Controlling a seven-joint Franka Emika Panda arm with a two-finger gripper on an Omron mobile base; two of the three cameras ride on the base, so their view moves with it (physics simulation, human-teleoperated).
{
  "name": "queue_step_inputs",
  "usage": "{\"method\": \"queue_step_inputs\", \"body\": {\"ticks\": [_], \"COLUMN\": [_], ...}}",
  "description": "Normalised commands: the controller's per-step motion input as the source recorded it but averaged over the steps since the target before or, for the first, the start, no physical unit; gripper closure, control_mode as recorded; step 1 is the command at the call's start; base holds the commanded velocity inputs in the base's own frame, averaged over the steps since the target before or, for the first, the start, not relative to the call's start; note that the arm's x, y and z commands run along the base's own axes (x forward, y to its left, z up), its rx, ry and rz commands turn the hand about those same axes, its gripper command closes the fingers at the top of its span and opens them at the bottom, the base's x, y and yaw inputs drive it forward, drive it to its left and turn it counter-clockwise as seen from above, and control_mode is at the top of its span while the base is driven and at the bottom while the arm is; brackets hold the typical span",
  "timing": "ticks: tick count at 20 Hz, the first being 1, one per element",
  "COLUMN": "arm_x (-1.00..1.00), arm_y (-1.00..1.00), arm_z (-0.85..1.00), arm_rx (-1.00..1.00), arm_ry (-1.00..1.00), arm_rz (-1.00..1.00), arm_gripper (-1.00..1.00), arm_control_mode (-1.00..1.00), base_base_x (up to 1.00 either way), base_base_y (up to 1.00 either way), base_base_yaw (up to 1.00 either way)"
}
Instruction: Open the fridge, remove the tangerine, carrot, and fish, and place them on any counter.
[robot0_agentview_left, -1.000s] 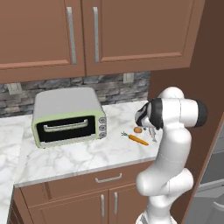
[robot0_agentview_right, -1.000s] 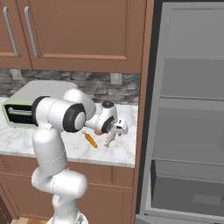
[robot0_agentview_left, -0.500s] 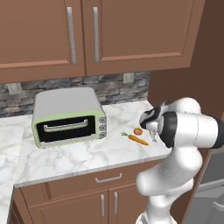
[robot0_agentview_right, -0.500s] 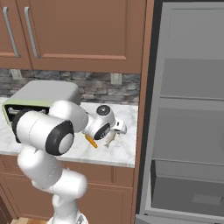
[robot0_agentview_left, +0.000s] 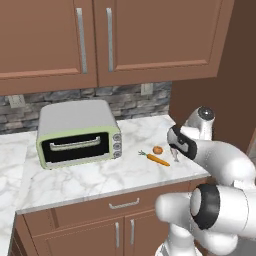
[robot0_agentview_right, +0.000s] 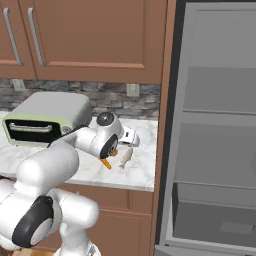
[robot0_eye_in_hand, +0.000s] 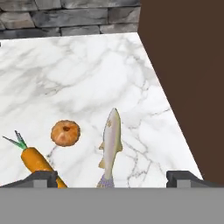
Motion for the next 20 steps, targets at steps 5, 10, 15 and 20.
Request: {"method": "queue_step_inputs", "body": {"ticks": [5,10,15,20], "arm_x": [-0.60,-0.68,-0.59,-0.52], "arm_y": [0.19,0.19,0.23,0.26], "arm_z": [1.00,1.00,1.00,0.94], "arm_rx": [0.01,0.00,0.00,0.01], "arm_ry": [0.00,0.00,0.00,0.05], "arm_rz": [0.05,0.05,0.05,0.06], "arm_gripper": [-1.00,-1.00,-1.00,-1.00], "arm_control_mode": [-1.00,-1.00,-1.00,-1.00], "base_base_x": [0.00,0.00,0.00,0.00], "base_base_y": [0.00,0.00,0.00,0.00], "base_base_yaw": [0.00,0.00,0.00,0.00]}}
